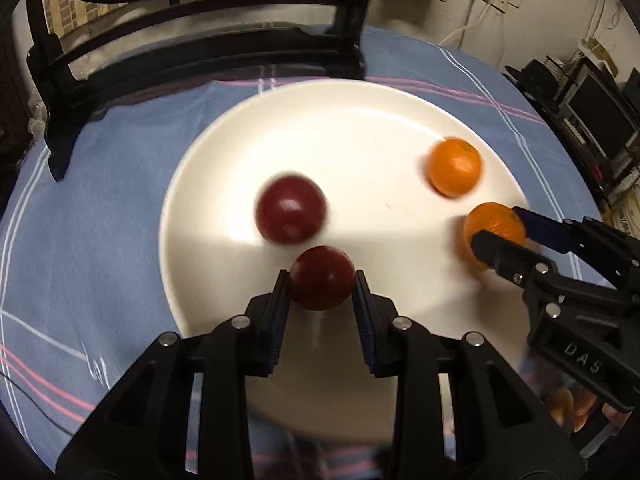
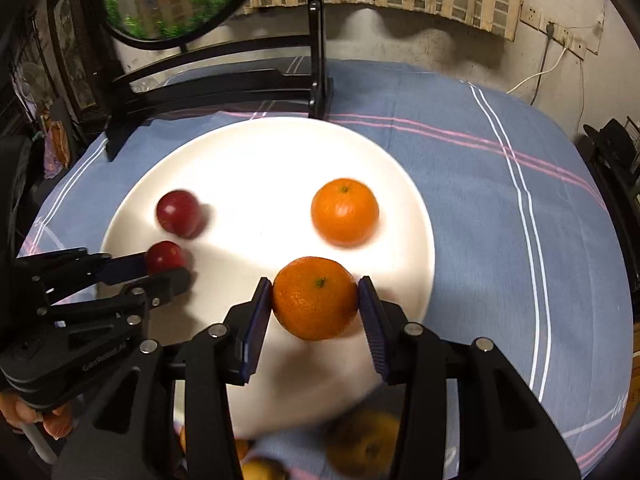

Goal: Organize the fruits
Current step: 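Carry both fruits onto the white plate and open both tools, then grasp the orange fruit with the left tool while the right tool grasps the yellow fruit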

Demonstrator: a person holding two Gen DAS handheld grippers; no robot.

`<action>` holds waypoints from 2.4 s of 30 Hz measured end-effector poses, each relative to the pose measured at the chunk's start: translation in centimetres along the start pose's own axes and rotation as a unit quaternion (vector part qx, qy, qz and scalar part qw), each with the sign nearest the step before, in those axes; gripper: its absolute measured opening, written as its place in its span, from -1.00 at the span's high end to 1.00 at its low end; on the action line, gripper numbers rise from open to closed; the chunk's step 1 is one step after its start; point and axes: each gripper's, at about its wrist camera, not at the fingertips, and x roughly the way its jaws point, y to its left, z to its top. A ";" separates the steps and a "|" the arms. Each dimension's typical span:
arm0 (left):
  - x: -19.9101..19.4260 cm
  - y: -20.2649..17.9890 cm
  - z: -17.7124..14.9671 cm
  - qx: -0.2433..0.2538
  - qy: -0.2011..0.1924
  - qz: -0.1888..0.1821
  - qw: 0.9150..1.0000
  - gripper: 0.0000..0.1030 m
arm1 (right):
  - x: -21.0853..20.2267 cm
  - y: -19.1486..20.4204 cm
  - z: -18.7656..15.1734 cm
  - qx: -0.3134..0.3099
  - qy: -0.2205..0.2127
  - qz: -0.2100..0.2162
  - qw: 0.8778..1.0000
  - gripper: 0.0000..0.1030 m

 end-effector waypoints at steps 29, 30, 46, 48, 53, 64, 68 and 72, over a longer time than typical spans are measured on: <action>-13.3 -4.8 -9.1 0.058 -0.146 0.052 0.986 -0.76 | -14.7 -1.1 -10.6 0.014 -0.112 -0.011 0.993 -0.80; -13.6 -4.8 -10.1 0.060 -0.147 0.054 0.986 -0.78 | -15.1 -0.6 -11.9 0.000 -0.114 -0.021 0.993 -0.80; -13.9 -3.9 -17.7 0.064 -0.129 0.044 0.989 -0.79 | -16.3 0.0 -19.1 0.018 -0.096 0.005 0.995 -0.80; -13.6 -3.8 -18.0 0.063 -0.117 0.035 0.990 -0.79 | -15.9 -0.6 -19.1 0.030 -0.099 0.014 0.994 -0.80; -12.4 -4.5 -19.2 0.072 -0.098 0.011 0.993 -0.79 | -15.3 -1.9 -19.5 0.058 -0.108 0.059 0.991 -0.80; -11.7 -3.9 -19.2 0.072 -0.092 0.006 0.993 -0.79 | -16.1 1.4 -20.2 -0.020 -0.102 0.076 0.992 -0.80; -11.7 -3.4 -19.0 0.058 -0.089 0.008 0.994 -0.79 | -16.1 2.6 -20.4 -0.047 -0.098 0.099 0.989 -0.78; -11.7 -3.1 -18.7 0.050 -0.094 0.015 0.994 -0.79 | -15.6 4.3 -20.8 -0.082 -0.078 0.131 0.985 -0.54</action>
